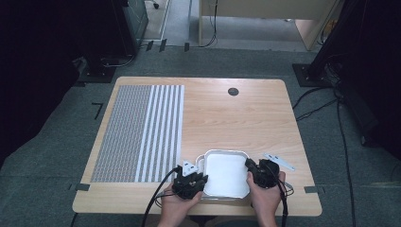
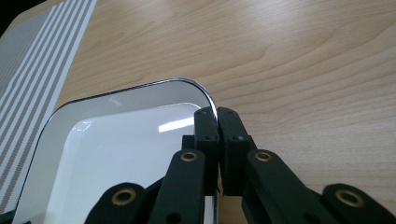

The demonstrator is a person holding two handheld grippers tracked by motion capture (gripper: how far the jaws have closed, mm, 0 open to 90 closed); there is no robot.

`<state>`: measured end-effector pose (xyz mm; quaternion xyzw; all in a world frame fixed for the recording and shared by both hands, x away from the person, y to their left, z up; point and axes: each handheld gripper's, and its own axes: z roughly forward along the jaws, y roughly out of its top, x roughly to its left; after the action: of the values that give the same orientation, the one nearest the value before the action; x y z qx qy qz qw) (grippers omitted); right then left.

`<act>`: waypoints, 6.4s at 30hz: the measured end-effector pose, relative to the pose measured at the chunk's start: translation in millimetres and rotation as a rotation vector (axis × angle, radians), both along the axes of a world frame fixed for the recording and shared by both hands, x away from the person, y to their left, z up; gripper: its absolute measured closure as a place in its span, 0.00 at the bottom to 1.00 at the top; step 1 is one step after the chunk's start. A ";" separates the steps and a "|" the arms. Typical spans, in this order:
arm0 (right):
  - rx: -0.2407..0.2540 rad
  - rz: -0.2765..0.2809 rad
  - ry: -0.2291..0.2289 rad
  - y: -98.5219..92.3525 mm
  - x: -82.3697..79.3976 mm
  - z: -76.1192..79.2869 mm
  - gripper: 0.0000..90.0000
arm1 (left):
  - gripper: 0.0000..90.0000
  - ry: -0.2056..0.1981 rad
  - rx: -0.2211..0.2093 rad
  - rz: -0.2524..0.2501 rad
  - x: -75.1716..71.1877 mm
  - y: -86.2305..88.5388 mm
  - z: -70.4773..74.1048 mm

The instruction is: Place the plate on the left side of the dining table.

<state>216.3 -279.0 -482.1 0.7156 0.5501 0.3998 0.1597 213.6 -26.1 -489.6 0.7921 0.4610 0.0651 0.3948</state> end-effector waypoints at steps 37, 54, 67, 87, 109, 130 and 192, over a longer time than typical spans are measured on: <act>0.063 0.107 -0.025 84.2 52.7 33.5 0.98 | 0.92 -0.044 -0.022 0.128 30.8 94.5 37.5; 0.069 0.158 -0.019 142.8 85.5 43.1 0.98 | 0.94 -0.046 -0.038 0.202 51.1 149.2 44.1; 0.118 0.207 -0.003 197.7 115.7 51.1 0.97 | 0.96 -0.043 -0.030 0.288 69.0 202.2 46.0; 0.149 0.196 0.104 247.6 169.3 24.3 0.97 | 0.98 0.016 -0.020 0.399 115.0 247.3 30.1; 0.087 0.130 0.155 274.7 214.8 -15.5 0.98 | 0.98 0.097 0.027 0.467 165.9 253.8 -2.0; 0.079 0.131 0.121 280.4 238.4 -18.7 0.98 | 0.99 0.126 -0.010 0.511 194.5 260.1 -7.5; -0.047 0.308 -0.111 144.1 162.0 23.6 0.43 | 0.42 0.021 0.059 0.568 153.4 246.9 -2.5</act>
<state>378.3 -134.9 -458.5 0.5956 0.6528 0.4454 0.1436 367.0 220.8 -492.1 0.6429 0.6666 0.1782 0.3325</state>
